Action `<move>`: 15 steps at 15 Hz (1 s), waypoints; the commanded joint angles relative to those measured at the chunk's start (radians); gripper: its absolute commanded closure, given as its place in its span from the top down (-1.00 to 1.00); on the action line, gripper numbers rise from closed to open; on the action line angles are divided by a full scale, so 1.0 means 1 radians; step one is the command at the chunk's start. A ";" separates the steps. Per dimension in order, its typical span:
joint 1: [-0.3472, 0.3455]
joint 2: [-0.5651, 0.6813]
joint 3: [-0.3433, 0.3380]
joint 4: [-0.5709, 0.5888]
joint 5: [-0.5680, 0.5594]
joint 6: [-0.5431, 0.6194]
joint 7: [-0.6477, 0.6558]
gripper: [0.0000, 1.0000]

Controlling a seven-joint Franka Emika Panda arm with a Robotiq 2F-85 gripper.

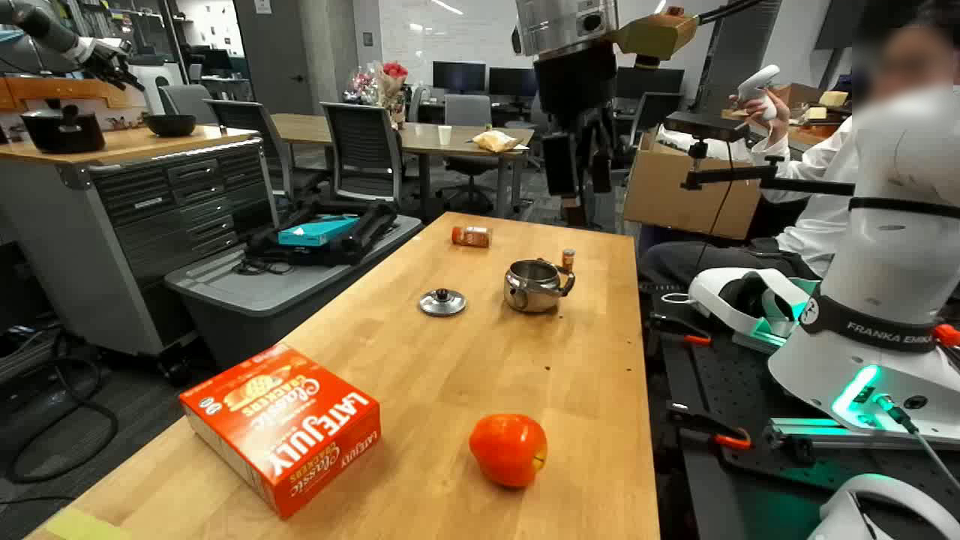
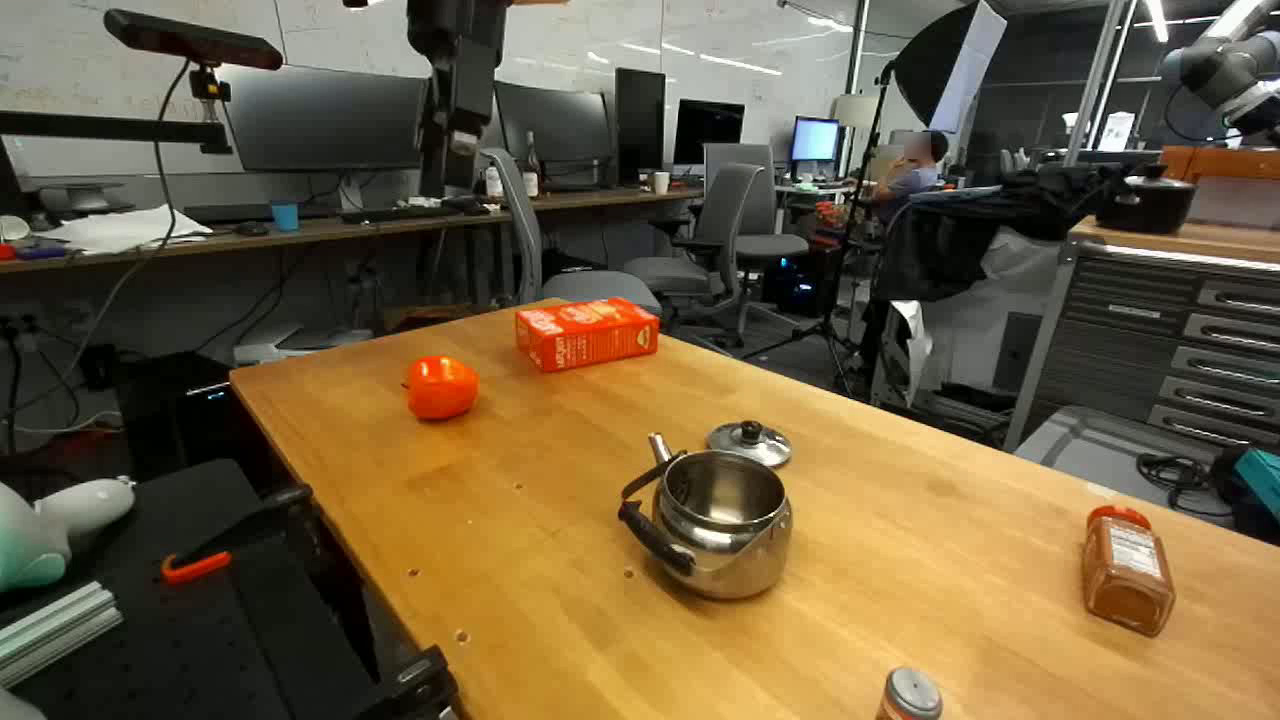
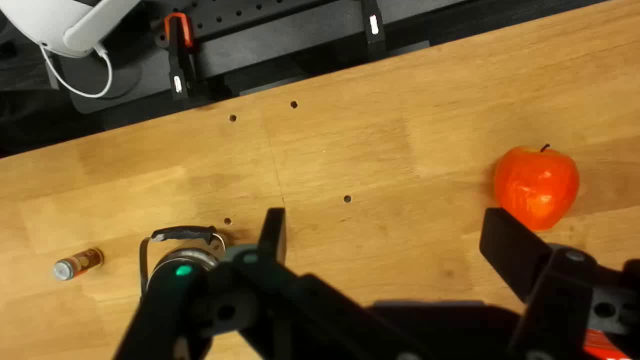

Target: Put the lid on the kettle

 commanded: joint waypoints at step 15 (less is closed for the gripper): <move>0.030 0.003 -0.030 -0.002 -0.026 0.040 0.012 1.00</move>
